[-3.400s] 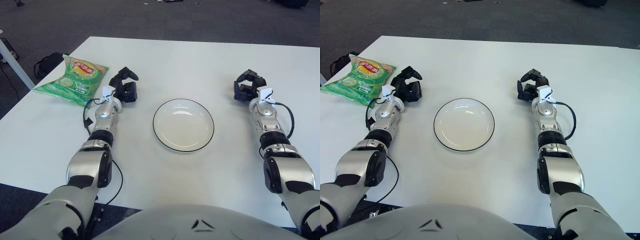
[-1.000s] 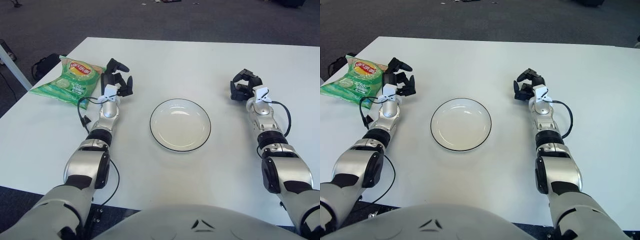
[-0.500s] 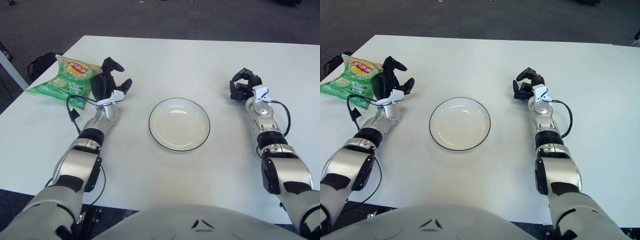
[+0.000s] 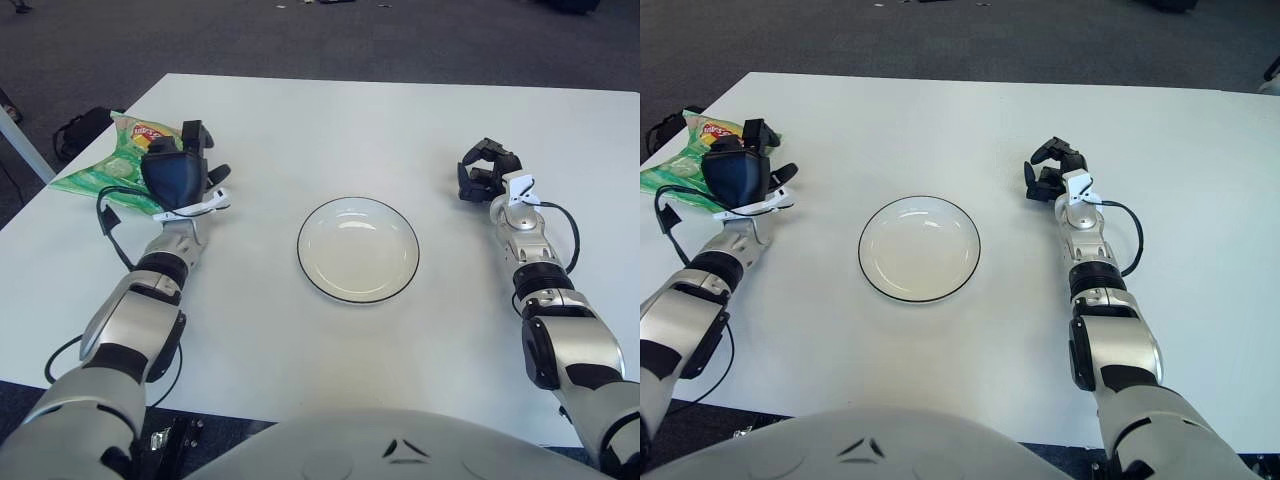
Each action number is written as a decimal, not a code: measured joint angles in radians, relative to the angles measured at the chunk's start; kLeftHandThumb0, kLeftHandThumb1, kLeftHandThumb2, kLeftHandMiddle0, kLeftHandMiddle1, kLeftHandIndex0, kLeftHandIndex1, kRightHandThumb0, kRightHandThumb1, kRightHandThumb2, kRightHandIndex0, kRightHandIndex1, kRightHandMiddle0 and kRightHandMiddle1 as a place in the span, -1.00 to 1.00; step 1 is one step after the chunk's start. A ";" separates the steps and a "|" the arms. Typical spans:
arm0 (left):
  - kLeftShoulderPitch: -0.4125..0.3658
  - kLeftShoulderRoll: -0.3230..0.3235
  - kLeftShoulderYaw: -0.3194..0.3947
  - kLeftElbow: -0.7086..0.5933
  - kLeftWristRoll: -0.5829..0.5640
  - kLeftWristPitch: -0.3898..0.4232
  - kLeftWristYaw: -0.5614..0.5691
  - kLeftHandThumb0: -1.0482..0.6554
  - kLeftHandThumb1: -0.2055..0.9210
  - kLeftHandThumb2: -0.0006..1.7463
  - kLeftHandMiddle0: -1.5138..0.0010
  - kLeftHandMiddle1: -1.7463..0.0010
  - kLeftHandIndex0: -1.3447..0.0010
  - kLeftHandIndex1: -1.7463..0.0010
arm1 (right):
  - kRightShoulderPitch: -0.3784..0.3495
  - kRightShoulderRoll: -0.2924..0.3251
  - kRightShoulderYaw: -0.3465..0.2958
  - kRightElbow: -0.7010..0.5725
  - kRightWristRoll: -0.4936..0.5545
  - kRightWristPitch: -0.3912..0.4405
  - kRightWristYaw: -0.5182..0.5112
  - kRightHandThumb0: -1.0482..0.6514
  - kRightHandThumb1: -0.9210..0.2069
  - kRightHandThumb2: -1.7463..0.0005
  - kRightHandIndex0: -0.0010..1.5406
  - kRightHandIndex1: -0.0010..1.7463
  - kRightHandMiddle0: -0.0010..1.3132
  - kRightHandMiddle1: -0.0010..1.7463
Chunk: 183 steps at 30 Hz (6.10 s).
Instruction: Put the snack into the plate.
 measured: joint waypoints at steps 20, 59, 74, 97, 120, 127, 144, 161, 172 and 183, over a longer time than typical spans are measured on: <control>-0.014 -0.010 -0.034 0.020 -0.050 0.214 -0.071 -0.76 0.41 -0.07 0.99 0.16 0.96 -0.49 | 0.008 -0.007 0.009 -0.018 0.000 0.015 0.012 -0.32 0.02 -0.46 0.44 1.00 -0.11 1.00; -0.047 -0.020 0.050 0.072 -0.210 0.381 -0.200 -1.00 1.00 -0.24 1.00 1.00 1.00 1.00 | 0.008 -0.023 0.015 -0.019 -0.001 0.013 0.042 -0.32 0.04 -0.47 0.47 1.00 -0.09 1.00; -0.073 -0.014 0.075 0.107 -0.267 0.371 -0.403 -1.00 1.00 -0.36 1.00 1.00 1.00 1.00 | 0.005 -0.041 0.028 -0.010 -0.009 0.007 0.049 -0.33 0.06 -0.49 0.48 1.00 -0.08 1.00; -0.115 0.092 -0.036 0.158 -0.189 0.277 -0.733 -1.00 1.00 -0.17 1.00 1.00 0.99 1.00 | 0.008 -0.055 0.033 0.008 -0.032 -0.030 0.052 -0.34 0.10 -0.53 0.52 1.00 -0.05 1.00; -0.126 0.146 -0.052 0.160 -0.186 0.096 -0.813 -0.77 0.97 -0.43 0.62 -0.89 0.96 -0.81 | 0.034 -0.056 0.047 -0.033 -0.042 -0.037 0.051 -0.33 0.08 -0.51 0.49 1.00 -0.07 1.00; -0.140 0.163 -0.058 0.155 -0.181 0.061 -0.804 -0.17 0.17 0.25 0.11 -0.89 0.39 -0.99 | 0.041 -0.060 0.055 -0.048 -0.050 -0.036 0.051 -0.33 0.07 -0.50 0.49 1.00 -0.07 1.00; -0.159 0.159 -0.120 0.150 -0.130 -0.063 -0.696 0.23 -0.53 0.75 -0.17 -0.71 0.11 -1.00 | 0.059 -0.080 0.084 -0.083 -0.090 -0.037 0.051 -0.32 0.02 -0.46 0.43 1.00 -0.11 1.00; -0.176 0.162 -0.152 0.104 -0.129 -0.340 -0.762 0.23 -0.53 0.79 -0.14 -0.80 0.12 -1.00 | 0.084 -0.088 0.097 -0.124 -0.090 -0.039 0.052 -0.32 0.03 -0.47 0.43 1.00 -0.10 1.00; -0.203 0.162 -0.162 0.079 -0.099 -0.439 -0.701 0.23 -0.50 0.79 -0.09 -0.87 0.15 -1.00 | 0.085 -0.089 0.110 -0.144 -0.111 -0.021 0.052 -0.33 0.06 -0.49 0.47 1.00 -0.08 1.00; -0.208 0.151 -0.055 -0.014 -0.196 -0.579 -0.677 0.23 -0.57 0.85 -0.13 -0.90 0.12 -1.00 | 0.075 -0.089 0.120 -0.144 -0.126 -0.012 0.051 -0.34 0.11 -0.53 0.47 1.00 -0.04 1.00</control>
